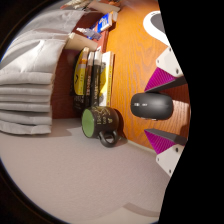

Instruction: Arrange mouse

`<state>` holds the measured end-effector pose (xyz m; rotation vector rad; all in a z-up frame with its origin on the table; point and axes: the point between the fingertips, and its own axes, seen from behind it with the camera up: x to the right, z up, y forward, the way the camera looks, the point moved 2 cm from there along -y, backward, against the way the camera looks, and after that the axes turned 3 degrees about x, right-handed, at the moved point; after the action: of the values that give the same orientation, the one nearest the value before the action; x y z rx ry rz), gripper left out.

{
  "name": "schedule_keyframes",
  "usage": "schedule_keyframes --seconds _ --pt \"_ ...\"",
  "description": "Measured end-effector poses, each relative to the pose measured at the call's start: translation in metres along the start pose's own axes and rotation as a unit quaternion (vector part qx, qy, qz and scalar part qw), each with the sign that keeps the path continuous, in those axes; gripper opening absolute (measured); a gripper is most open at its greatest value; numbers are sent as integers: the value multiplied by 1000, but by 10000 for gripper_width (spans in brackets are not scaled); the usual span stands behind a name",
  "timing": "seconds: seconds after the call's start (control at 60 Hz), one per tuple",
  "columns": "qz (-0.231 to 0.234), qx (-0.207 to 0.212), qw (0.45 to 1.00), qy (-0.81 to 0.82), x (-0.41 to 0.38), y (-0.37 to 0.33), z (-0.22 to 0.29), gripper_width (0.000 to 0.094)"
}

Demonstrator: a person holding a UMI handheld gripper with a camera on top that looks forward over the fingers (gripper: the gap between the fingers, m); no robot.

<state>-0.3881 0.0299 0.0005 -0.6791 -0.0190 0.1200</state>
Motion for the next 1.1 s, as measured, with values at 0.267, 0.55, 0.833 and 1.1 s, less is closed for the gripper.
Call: schedule_keyframes --seconds 0.267,0.55,0.833,1.1 --pt "-10 -16 1000 7 10 10 7 446" --pt "34 -60 998 17 15 -6 23 361" --pt "23 92 996 9 118 -133 160 364" --pt "-37 118 992 21 257 -182 146 362"
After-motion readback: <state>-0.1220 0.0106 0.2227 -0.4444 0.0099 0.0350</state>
